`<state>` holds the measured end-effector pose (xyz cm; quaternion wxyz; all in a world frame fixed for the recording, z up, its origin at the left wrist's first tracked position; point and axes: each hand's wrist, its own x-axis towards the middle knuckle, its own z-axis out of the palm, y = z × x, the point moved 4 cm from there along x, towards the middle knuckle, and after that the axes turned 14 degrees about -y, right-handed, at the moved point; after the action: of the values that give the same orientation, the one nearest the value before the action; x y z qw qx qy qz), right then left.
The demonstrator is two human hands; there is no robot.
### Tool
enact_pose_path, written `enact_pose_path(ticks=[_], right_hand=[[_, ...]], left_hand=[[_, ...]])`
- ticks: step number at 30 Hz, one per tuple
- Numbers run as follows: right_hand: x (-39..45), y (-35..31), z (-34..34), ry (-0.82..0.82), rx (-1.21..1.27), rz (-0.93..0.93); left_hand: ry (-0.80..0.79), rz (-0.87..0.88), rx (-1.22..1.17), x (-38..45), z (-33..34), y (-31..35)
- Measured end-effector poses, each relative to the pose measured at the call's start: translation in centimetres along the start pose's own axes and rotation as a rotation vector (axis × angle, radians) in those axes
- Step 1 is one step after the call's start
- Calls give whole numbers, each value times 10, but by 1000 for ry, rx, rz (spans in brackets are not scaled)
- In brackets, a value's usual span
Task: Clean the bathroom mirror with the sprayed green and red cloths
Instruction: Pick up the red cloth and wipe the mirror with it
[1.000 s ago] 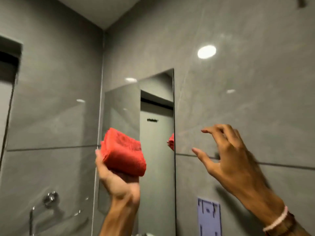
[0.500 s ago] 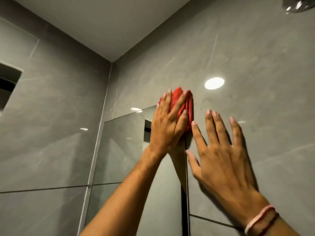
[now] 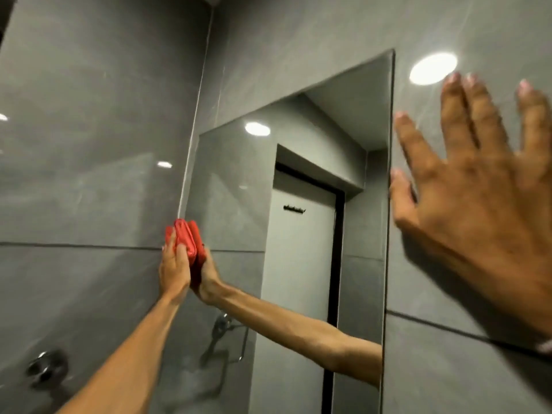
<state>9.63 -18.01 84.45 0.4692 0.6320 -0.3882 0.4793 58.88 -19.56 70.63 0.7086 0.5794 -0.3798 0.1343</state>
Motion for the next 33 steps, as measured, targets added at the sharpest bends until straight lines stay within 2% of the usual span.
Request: enact_pose_path(ticks=[3,5,8,11,12,15,17,19,22,24,26,29,31,33], right_hand=[[-3,-1,10,-1,86,-12],[-6,-3,10,-1,122,-11],[-15,-7,-4,-71,116,-12],[-23,-6,-19,-208,-14,-81],[-27,-4,-21,-236,-44,-117],[-34,17,-25,-263,-113,-153],[-34,36,-29,-256,-131,-146],[-31,52,-34,-267,-153,-132],[-29,65,-36,-271,-157,-128],[-29,66,-34,-250,-146,-123],[-27,64,-34,-210,-140,-116],[-25,62,-31,-166,-150,-96],[-22,66,-29,-112,-134,-99],[-21,66,-19,-87,-124,-111]], left_hand=[[26,-224,-18,-97,-2,-80],[26,-314,-24,-161,1,-108],[50,-433,-71,-236,5,-121],[64,-535,-89,-283,14,-91],[53,-463,-50,-294,19,-68],[-3,-83,28,-286,47,31],[2,10,-130,-258,61,107],[-63,175,-167,-227,74,194],[-197,581,26,-188,96,317],[-215,719,166,-153,106,365],[-211,768,209,-117,106,384],[-195,740,154,-64,91,358],[-154,600,114,-35,73,307],[-110,381,76,-25,53,223]])
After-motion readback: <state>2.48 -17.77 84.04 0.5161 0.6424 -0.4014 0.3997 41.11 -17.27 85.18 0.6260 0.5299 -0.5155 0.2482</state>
